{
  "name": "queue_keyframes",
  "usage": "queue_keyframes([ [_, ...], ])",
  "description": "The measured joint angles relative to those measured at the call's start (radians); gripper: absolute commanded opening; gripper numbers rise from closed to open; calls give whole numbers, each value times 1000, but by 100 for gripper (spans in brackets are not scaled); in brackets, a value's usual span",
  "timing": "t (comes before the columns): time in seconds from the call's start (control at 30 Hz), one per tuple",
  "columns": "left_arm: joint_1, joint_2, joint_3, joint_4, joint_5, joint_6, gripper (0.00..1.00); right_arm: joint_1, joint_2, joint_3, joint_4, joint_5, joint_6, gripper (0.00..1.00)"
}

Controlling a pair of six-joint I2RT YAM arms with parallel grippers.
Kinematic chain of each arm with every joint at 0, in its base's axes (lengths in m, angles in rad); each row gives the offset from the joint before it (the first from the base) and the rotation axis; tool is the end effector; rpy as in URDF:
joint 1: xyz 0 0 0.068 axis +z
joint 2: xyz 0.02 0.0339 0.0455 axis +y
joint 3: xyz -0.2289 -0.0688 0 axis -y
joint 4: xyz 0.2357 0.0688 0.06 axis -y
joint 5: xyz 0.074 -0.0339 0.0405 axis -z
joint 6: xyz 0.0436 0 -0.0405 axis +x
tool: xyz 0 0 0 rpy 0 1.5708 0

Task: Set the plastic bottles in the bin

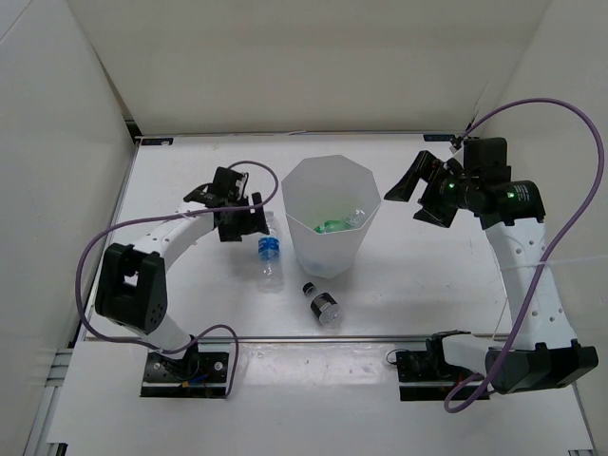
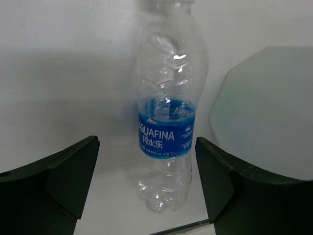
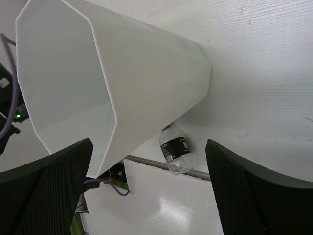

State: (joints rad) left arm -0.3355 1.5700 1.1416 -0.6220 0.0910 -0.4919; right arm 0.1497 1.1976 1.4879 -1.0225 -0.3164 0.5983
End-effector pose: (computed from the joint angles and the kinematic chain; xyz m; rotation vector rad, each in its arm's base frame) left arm 0.2985 -0.1083 0.1972 -0.1765 2.6675 -0.3975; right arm 0.2265 0.0479 0.3744 0.3626 2.3469 0.7375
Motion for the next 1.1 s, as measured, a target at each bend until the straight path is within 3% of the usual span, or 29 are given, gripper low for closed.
queue_keyframes([
  [0.23,-5,18,-43,48,60,8,91,0,0,-6,0,0,-5,99],
  [0.43,-28,140,-31,84,94,19,89,0,0,-7,0,0,-5,99],
  [0.57,-37,227,-21,76,133,21,80,0,0,-7,0,0,-10,99],
  [0.77,-30,207,7,56,108,-2,65,0,0,-7,0,2,-13,99],
  [0.93,-10,93,212,-50,-9,-34,64,0,0,-7,-1,3,-15,99],
  [1.1,5,24,702,-74,-110,-48,67,0,1,-18,-2,4,-18,97],
])
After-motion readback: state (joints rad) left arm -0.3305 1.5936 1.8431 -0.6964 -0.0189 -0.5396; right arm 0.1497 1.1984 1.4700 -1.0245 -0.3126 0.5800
